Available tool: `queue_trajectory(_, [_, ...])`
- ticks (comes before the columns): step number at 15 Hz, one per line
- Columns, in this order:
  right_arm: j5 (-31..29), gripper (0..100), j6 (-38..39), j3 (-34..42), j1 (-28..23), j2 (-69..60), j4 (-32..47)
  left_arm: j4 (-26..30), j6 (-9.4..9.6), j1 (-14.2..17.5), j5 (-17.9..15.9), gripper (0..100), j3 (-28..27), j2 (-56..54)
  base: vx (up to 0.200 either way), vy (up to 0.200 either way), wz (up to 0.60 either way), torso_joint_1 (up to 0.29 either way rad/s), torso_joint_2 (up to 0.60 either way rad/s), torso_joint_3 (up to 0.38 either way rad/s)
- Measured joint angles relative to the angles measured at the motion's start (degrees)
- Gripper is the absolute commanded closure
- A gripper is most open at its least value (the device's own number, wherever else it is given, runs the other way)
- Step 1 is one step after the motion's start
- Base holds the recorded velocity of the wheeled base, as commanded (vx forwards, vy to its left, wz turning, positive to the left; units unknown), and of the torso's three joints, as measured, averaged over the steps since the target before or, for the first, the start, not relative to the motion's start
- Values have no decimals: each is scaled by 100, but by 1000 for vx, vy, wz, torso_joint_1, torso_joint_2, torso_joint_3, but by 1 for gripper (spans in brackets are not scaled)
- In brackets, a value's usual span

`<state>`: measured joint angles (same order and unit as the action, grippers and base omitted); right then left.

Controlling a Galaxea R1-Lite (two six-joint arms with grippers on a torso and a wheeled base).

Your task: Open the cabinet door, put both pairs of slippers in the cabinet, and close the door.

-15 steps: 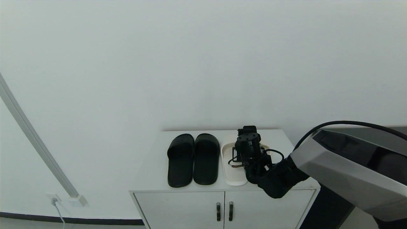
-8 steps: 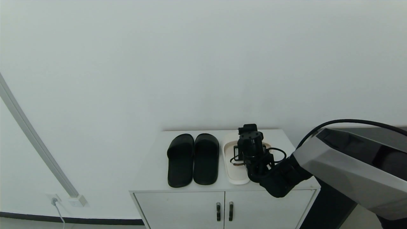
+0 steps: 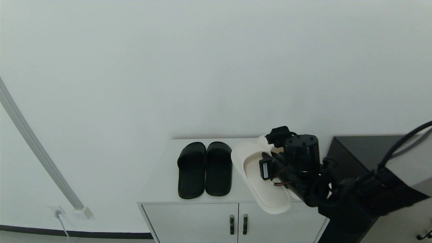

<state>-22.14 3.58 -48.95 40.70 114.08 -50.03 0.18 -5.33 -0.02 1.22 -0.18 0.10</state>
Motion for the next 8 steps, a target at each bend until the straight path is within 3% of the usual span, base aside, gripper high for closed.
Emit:
queue_trajectory(5, [2421, 100, -176, 1902, 290, -1802, 38, 0, -2, 2, 0, 100, 0, 0, 0, 0, 0, 0, 0, 0])
queue_trajectory(8, [2627, 100, -182, 2306, 384, -2225, 84, 0, -2, 2, 0, 100, 0, 0, 0, 0, 0, 0, 0, 0])
